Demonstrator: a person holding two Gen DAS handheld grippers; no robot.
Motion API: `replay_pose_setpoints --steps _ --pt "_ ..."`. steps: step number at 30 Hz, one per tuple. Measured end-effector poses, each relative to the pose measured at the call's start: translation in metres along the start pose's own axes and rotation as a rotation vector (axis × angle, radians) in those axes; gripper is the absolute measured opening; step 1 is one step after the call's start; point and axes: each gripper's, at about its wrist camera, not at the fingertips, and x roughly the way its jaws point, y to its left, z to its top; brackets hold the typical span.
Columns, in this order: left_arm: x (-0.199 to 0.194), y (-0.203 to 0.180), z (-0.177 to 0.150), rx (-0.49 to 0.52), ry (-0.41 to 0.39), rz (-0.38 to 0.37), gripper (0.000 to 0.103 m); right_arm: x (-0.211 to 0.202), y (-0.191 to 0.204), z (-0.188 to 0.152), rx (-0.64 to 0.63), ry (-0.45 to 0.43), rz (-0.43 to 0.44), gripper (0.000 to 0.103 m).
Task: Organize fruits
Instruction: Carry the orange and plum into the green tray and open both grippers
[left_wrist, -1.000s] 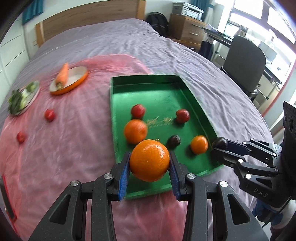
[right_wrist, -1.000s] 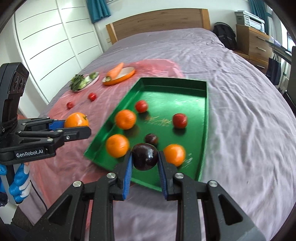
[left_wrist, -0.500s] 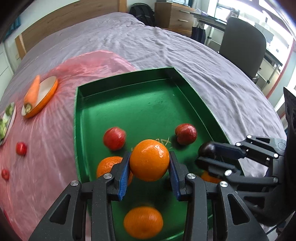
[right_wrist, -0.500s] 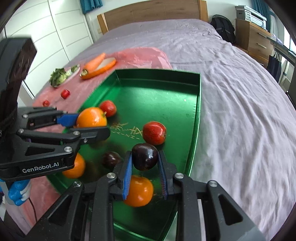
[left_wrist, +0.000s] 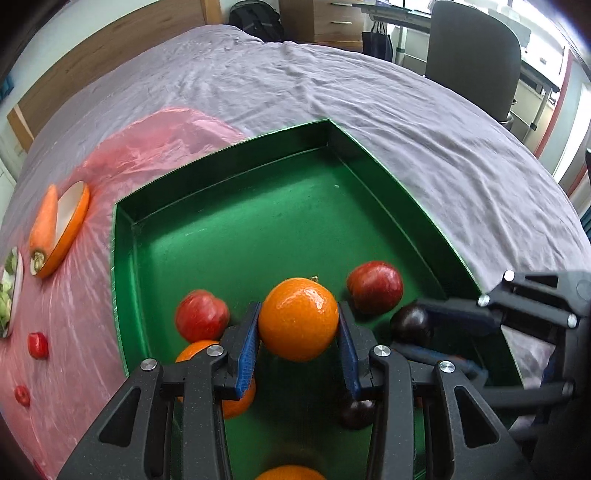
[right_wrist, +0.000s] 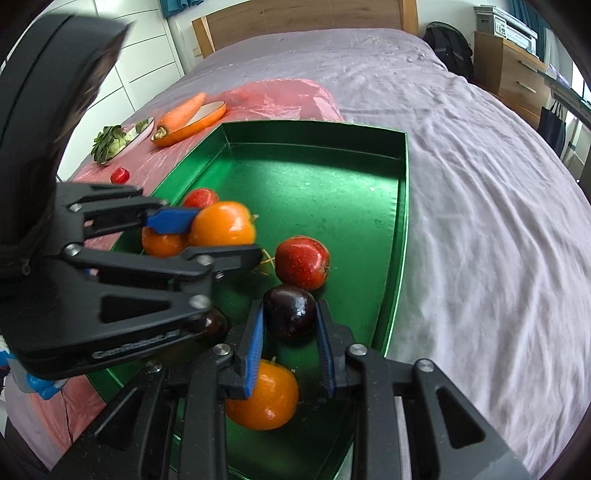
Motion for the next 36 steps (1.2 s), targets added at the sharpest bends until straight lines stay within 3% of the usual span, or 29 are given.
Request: replay_pose_setpoints --steps 8,10,12,17,23,29,36 --pt "0.009 -0.009 0.01 0.029 0.038 0.018 0.035 0.004 0.002 0.003 0.017 0.026 -0.007 0.038" --pt "0.007 -0.006 0.013 0.014 0.037 0.008 0.044 0.004 0.001 0.003 0.026 0.032 -0.005 0.039" --pt "0.0 -0.001 0.015 -0.008 0.018 0.006 0.05 0.003 0.001 0.002 0.032 0.032 0.0 0.056" --pt "-0.022 0.009 0.019 -0.038 -0.01 -0.001 0.051 -0.001 0.005 0.002 0.039 0.025 0.006 0.093" --pt "-0.051 0.022 0.015 -0.107 -0.063 -0.012 0.051 -0.019 0.007 0.0 0.056 -0.007 -0.009 0.095" --pt "-0.088 0.023 -0.006 -0.111 -0.123 -0.01 0.051 -0.045 0.01 -0.002 0.07 -0.041 -0.03 0.1" --pt "-0.119 0.014 -0.041 -0.114 -0.125 0.001 0.051 -0.072 0.021 -0.019 0.073 -0.05 -0.057 0.103"
